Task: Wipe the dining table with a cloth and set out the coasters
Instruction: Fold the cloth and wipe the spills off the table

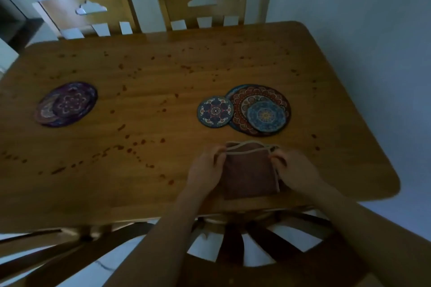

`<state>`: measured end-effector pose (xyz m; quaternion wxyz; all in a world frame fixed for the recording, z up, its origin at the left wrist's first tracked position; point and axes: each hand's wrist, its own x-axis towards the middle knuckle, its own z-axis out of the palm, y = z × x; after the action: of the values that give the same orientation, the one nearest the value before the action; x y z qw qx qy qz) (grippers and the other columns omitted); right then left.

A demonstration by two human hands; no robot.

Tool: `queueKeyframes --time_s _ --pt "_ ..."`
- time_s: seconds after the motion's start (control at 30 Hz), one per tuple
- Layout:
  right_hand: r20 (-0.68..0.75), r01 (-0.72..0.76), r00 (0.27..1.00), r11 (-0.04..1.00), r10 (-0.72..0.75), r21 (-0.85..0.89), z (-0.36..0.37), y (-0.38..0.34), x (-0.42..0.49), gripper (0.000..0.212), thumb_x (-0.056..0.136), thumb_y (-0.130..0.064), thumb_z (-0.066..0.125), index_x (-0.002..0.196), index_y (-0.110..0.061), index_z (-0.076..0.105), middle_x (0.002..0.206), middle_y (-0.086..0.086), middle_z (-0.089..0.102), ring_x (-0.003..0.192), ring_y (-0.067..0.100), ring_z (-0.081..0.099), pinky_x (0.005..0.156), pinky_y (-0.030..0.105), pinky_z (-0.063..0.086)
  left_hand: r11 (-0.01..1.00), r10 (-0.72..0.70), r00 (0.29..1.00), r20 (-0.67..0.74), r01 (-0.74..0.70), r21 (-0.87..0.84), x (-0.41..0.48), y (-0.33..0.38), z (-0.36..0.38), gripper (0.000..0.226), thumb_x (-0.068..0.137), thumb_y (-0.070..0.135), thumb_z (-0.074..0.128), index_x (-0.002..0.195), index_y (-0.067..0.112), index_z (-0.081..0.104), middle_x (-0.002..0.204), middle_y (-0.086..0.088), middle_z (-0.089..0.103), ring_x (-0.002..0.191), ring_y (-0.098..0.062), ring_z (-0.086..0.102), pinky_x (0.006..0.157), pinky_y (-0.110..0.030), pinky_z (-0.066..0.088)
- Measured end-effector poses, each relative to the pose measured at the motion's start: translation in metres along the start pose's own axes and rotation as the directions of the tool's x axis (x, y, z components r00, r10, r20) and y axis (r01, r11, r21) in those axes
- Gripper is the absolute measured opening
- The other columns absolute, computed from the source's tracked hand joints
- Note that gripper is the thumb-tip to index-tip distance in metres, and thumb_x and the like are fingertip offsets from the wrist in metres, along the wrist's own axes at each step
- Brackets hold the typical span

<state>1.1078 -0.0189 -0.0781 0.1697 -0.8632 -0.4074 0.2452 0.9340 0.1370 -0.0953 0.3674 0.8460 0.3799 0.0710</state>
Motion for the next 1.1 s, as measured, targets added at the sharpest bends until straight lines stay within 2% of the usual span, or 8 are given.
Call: queueKeyframes --time_s 0.07,0.23,0.4,0.6,0.73,0.87,1.0,1.1 --pt "-0.159 -0.002 0.987 0.997 -0.01 -0.074 0.029 -0.008 0.005 0.027 0.101 -0.028 0.046 0.111 -0.013 0.066 0.114 0.011 0.063 0.103 0.026 0.056 0.089 0.04 0.048 0.999 -0.011 0.979 -0.205 0.02 0.042 0.014 -0.003 0.016 0.026 0.102 0.021 0.045 0.121 0.013 0.061 0.122 -0.005 0.061 0.116 -0.024 0.052 0.094 -0.03 0.038" --pt "-0.245 -0.124 0.967 0.97 0.071 -0.208 0.096 -0.05 0.015 0.063 0.091 -0.054 0.032 0.136 -0.014 0.052 0.143 0.027 0.044 0.136 0.05 0.032 0.109 0.067 0.02 0.999 0.002 0.972 -0.237 0.009 0.046 0.017 -0.02 0.047 0.06 0.1 0.052 0.022 0.142 0.017 0.049 0.153 0.004 0.04 0.146 -0.006 0.018 0.12 -0.024 0.0" --pt "-0.313 -0.157 0.947 0.956 0.074 -0.248 0.118 -0.068 0.043 0.072 0.093 -0.053 0.019 0.147 -0.009 0.038 0.153 0.029 0.029 0.144 0.05 0.016 0.11 0.071 0.004 1.0 -0.008 0.951 -0.31 0.001 -0.025 0.014 -0.021 0.05 0.071 0.095 0.059 0.018 0.15 0.018 0.034 0.155 0.003 0.036 0.145 -0.002 0.019 0.121 -0.023 0.002" --pt "-0.041 0.404 0.883 0.803 -0.467 -0.438 0.108 -0.035 0.027 0.061 0.097 -0.04 0.028 0.151 -0.014 0.025 0.158 0.015 0.029 0.147 0.033 0.022 0.112 0.06 0.016 1.0 -0.006 0.953 -0.304 0.001 -0.017 0.012 -0.019 0.052 0.071 0.095 0.058 0.021 0.15 0.017 0.036 0.155 0.001 0.038 0.146 -0.008 0.025 0.121 -0.024 0.004" --pt "0.097 0.528 0.822 0.688 -0.561 -0.497 0.078 0.023 0.014 0.057 0.1 -0.043 0.027 0.153 -0.02 0.029 0.161 0.007 0.023 0.149 0.025 0.017 0.116 0.054 0.017 1.0 -0.002 0.947 -0.322 0.009 0.02 0.013 -0.021 0.054 0.065 0.096 0.052 0.021 0.147 0.016 0.042 0.153 -0.001 0.041 0.145 -0.009 0.025 0.121 -0.025 0.006" --pt "0.069 0.434 0.877 0.722 -0.475 -0.54 0.047 0.066 0.015 0.06 0.103 -0.046 0.012 0.151 -0.017 0.034 0.16 0.009 0.025 0.147 0.027 0.024 0.115 0.055 0.019 0.999 -0.005 0.942 -0.336 0.021 0.043 0.015 -0.021 0.055 0.063 0.098 0.05 0.02 0.146 0.016 0.043 0.152 -0.001 0.042 0.145 -0.011 0.026 0.122 -0.028 0.008" --pt "-0.178 0.106 0.964 0.897 -0.199 -0.428 0.07 0.035 0.016 0.06 0.097 -0.045 0.028 0.146 -0.014 0.041 0.155 0.016 0.034 0.145 0.033 0.027 0.116 0.058 0.015 0.998 0.018 0.941 -0.338 0.006 0.069 0.015 -0.022 0.058 0.062 0.099 0.05 0.021 0.145 0.015 0.044 0.151 0.0 0.044 0.146 -0.012 0.025 0.122 -0.03 0.007" --pt "-0.192 0.105 0.963 0.92 -0.189 -0.379 0.091 -0.005 0.021 0.063 0.095 -0.048 0.03 0.148 -0.015 0.037 0.156 0.017 0.031 0.146 0.035 0.024 0.117 0.058 0.011 0.996 0.033 0.943 -0.331 -0.003 0.091 0.016 -0.022 0.059 0.061 0.099 0.049 0.023 0.143 0.014 0.046 0.15 -0.001 0.045 0.146 -0.014 0.025 0.122 -0.031 0.008"
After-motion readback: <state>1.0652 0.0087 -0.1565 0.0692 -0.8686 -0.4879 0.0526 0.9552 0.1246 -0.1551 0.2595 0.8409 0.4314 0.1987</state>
